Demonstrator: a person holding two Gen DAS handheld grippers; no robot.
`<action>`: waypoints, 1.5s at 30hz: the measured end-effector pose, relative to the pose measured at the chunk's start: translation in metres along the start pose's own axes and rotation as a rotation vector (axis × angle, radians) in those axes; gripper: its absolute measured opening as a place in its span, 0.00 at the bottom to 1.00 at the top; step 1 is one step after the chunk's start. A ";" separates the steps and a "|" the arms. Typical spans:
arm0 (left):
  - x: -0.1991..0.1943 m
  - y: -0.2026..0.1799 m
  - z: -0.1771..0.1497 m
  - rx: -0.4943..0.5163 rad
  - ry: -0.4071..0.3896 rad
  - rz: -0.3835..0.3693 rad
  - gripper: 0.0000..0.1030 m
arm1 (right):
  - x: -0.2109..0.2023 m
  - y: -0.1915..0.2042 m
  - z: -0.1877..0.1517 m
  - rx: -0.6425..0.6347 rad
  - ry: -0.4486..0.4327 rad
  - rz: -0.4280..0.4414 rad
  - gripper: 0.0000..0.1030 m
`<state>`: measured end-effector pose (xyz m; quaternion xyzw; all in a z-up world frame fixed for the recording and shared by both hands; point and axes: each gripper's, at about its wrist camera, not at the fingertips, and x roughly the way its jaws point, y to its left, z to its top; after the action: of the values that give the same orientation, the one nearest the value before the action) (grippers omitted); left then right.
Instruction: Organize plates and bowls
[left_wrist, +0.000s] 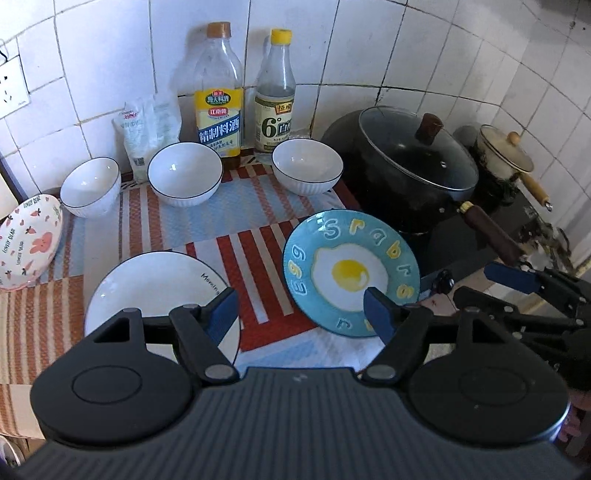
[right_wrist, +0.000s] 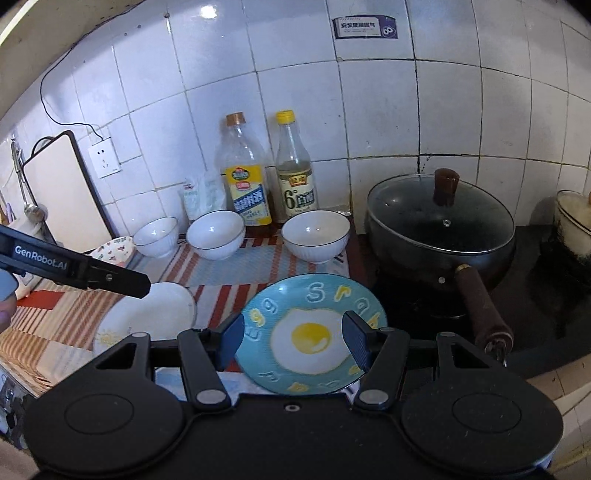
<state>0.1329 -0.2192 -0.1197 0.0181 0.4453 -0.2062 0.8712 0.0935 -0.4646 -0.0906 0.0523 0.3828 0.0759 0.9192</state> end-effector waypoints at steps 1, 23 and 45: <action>0.007 -0.003 0.000 -0.002 -0.001 0.008 0.71 | 0.004 -0.003 -0.002 -0.004 -0.003 -0.001 0.62; 0.131 -0.033 -0.021 0.020 0.015 0.120 0.66 | 0.108 -0.069 -0.041 0.054 0.100 -0.082 0.62; 0.179 -0.013 -0.006 -0.029 0.111 0.125 0.14 | 0.147 -0.078 -0.037 0.079 0.162 -0.103 0.22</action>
<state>0.2160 -0.2916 -0.2615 0.0448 0.4938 -0.1435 0.8565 0.1765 -0.5138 -0.2309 0.0626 0.4606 0.0175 0.8852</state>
